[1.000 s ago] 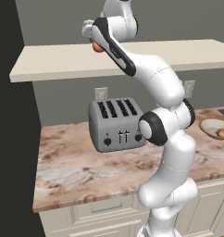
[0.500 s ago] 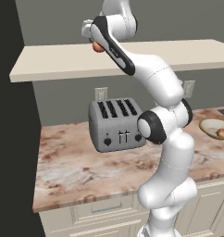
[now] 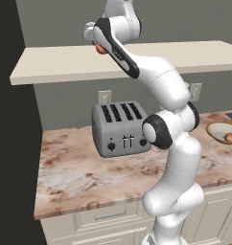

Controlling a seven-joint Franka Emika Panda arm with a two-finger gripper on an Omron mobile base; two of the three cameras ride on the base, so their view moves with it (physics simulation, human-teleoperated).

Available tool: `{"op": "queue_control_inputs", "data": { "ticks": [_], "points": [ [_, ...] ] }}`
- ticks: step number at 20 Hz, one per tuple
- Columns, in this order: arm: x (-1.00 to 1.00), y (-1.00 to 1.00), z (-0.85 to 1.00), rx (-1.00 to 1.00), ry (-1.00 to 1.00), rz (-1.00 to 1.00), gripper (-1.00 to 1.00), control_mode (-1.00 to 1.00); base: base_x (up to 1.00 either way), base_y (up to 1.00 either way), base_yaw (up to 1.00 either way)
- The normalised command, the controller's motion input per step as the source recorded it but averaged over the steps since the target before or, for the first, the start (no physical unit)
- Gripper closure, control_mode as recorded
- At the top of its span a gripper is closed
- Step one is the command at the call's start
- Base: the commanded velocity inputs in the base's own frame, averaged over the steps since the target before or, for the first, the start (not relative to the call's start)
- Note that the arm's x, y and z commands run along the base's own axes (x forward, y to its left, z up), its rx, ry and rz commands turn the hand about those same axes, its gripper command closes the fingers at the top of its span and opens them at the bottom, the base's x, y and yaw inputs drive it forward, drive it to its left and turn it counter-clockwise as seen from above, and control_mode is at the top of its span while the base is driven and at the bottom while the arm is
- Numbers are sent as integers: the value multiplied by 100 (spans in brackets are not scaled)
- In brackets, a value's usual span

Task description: Pick the peachs from the cabinet and place them in one bowl. Pick the squash from the sink and place it in the other bowl.

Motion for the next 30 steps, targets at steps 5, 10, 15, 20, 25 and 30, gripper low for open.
{"op": "queue_control_inputs", "data": {
  "ticks": [5,10,15,20,25,30],
  "points": [
    [6,-2,-11,0,0,0,-100,-100,0,0,0],
    [15,-8,-11,0,0,0,-100,-100,0,0,0],
    [16,-3,-2,0,0,0,-100,-100,0,0,0],
    [15,5,0,0,0,0,-100,-100,0,0,0],
    [0,0,0,0,0,0,-100,-100,0,0,0],
    [0,0,0,0,0,0,100,-100,0,0,0]
  ]
}}
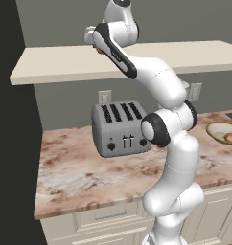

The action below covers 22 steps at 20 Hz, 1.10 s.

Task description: Pick the peachs from the cabinet and place them in one bowl. Pick the squash from the sink and place it in the other bowl.

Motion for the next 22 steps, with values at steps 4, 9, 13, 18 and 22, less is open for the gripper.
{"op": "queue_control_inputs", "data": {
  "ticks": [4,9,13,18,22],
  "points": [
    [0,0,0,0,0,0,100,-100,0,0,0],
    [0,0,0,0,0,0,100,-100,0,0,0],
    [-60,0,3,0,-5,0,100,-100,0,0,0],
    [-100,-4,41,0,-17,0,100,-100,0,0,0],
    [-100,-17,21,1,-13,0,100,-100,0,0,0]
  ]
}}
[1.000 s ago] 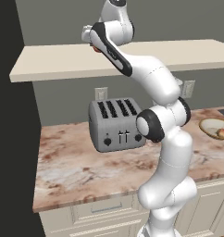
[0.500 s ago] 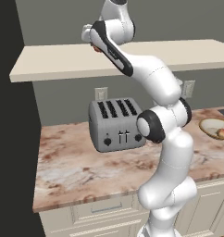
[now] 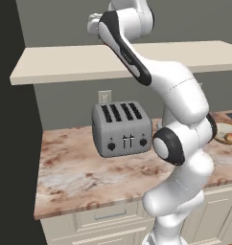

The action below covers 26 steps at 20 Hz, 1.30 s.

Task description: Pick the peachs from the cabinet and place them in one bowl. Pick the squash from the sink and place it in the other bowl.

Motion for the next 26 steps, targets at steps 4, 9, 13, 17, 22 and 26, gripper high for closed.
{"op": "queue_control_inputs", "data": {
  "ticks": [4,9,13,17,22,26],
  "points": [
    [-100,-28,0,3,-8,0,100,-100,0,0,0],
    [-100,-42,-1,7,-3,0,100,-100,0,0,0],
    [-100,-57,-8,6,0,0,100,-100,0,0,0],
    [-98,-30,-8,3,0,0,100,-100,0,0,0],
    [-90,-10,-12,1,0,0,100,-100,0,0,0],
    [-75,-2,-11,1,0,0,100,-100,0,0,0]
  ]
}}
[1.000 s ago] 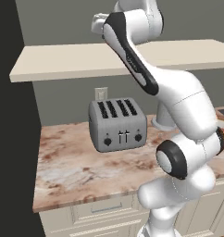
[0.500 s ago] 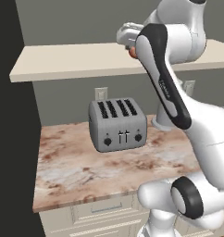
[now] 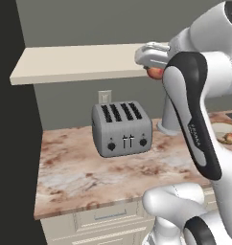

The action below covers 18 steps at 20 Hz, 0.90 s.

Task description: Pick the peachs from the cabinet and place them in one bowl. Pick the squash from the sink and place it in the other bowl.

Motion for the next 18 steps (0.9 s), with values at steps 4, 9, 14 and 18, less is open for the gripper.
{"op": "queue_control_inputs", "data": {
  "ticks": [4,9,14,18],
  "points": [
    [-50,0,-28,3,7,0,100,-100,0,0,0],
    [-32,0,-59,1,25,0,100,-100,0,0,0],
    [-32,0,-59,0,25,-1,100,-100,0,0,0],
    [-38,0,-58,0,10,0,100,-100,0,0,0]
  ]
}}
